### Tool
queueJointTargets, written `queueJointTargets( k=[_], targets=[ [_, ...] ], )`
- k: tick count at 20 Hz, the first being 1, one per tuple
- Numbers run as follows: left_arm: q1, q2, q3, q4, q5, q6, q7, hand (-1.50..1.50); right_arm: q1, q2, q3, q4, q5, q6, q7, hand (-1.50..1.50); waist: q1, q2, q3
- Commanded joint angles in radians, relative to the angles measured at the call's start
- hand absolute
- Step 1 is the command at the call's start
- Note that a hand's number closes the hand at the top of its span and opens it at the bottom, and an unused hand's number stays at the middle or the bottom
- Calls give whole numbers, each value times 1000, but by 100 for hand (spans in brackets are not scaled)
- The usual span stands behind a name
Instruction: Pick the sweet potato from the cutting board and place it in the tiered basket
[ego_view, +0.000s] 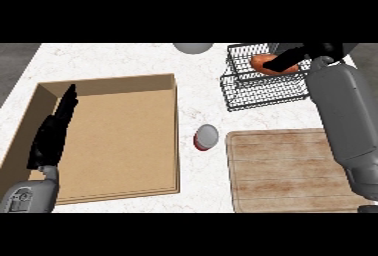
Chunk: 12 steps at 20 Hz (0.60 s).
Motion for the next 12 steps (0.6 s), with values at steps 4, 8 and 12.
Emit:
queueJointTargets(
  k=[4, 8, 12],
  targets=[
    [-14, 3, 15, 8, 15, -19, 7, 0, -36, -1, -89, -69, -84, -62, -9, -150, -6, -1, 0],
    [33, 14, 25, -52, 16, -25, 29, 0, 16, -58, -118, -184, -88, -59, 82, -150, -10, -5, 0],
    [38, -23, -9, -36, -33, 19, 15, 0, 77, -144, -208, -256, -199, 83, 150, -150, -22, -7, 0]
  ],
)
